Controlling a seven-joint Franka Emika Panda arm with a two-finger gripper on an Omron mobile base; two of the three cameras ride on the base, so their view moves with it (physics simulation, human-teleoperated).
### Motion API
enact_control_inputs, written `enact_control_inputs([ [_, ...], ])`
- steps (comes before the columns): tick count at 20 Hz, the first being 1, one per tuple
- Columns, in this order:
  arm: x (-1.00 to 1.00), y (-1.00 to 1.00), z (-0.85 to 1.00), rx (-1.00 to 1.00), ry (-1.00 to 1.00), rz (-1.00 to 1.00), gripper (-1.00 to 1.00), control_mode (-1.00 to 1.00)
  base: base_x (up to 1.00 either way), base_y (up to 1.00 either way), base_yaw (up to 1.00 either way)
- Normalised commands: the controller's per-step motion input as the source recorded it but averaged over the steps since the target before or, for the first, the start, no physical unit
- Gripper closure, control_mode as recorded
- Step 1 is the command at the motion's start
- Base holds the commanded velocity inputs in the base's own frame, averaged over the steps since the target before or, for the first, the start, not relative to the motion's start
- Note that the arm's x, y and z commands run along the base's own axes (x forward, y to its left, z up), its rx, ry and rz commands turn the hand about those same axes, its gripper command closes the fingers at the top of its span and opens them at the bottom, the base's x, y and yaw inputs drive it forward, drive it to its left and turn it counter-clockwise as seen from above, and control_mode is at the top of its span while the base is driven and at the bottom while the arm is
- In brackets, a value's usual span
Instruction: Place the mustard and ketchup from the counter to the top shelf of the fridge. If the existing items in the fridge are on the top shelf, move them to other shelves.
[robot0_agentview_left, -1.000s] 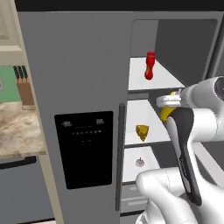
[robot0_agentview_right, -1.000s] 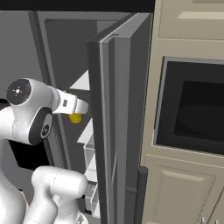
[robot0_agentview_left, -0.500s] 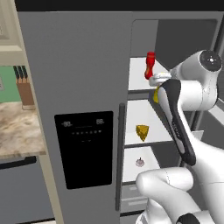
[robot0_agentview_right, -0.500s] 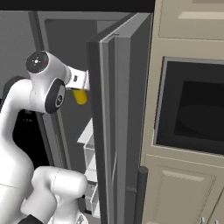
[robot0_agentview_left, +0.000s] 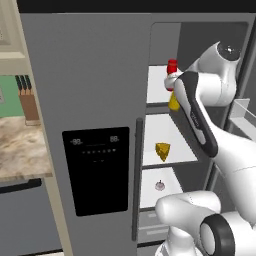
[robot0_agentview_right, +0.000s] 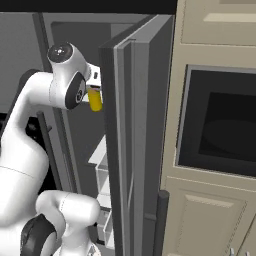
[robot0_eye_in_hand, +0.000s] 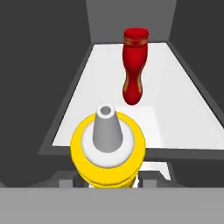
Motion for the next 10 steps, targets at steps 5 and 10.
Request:
enact_control_inputs([
  [5, 0.21, 0.0, 0.0, 0.0, 0.0, 0.03, 1.0, -1.0, 0.0, 0.0, 0.0],
  [10, 0.48, 0.0, 0.0, 0.0, -0.05, 0.0, 1.0, -1.0, 0.0, 0.0, 0.0],
])
